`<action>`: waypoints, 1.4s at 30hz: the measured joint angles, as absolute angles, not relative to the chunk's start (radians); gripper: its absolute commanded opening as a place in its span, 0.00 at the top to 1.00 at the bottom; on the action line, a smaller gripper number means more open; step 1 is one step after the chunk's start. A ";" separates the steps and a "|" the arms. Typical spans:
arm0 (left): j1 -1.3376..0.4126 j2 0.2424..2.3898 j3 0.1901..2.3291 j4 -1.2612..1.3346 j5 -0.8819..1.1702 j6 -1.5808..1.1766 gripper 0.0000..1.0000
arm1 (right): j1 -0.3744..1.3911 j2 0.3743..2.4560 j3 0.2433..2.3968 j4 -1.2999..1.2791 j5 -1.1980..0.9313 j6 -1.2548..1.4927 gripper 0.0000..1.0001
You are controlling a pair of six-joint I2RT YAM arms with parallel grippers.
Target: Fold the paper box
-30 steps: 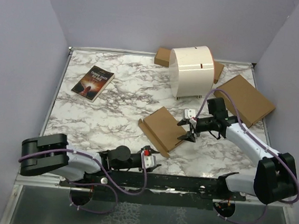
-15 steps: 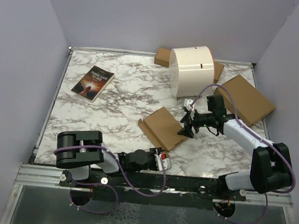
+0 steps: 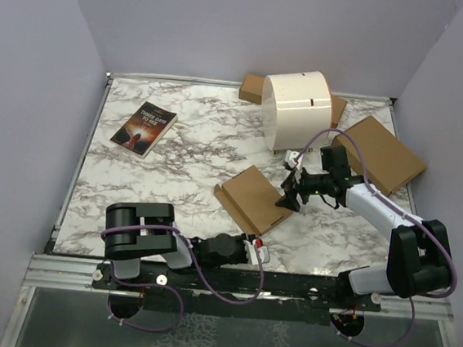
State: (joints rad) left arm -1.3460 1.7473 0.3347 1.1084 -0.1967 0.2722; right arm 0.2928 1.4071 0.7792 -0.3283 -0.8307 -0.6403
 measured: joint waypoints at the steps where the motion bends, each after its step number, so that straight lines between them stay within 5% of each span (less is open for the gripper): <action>1: -1.346 1.752 0.335 1.111 -0.201 0.271 0.75 | 0.293 1.407 0.779 -0.328 -0.831 -0.640 0.35; 16: -1.349 1.755 0.327 1.141 -0.254 0.234 1.00 | 0.292 1.453 0.779 -0.321 -0.830 -0.594 0.34; 42: -1.338 1.769 0.277 1.250 -0.300 0.117 1.00 | 0.197 1.612 0.798 -0.290 -0.833 -0.367 0.39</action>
State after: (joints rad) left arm -1.3384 1.7695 0.2768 1.2495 -0.2996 0.1165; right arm 0.1970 1.6123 0.7982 -0.2901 -0.8326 -0.3672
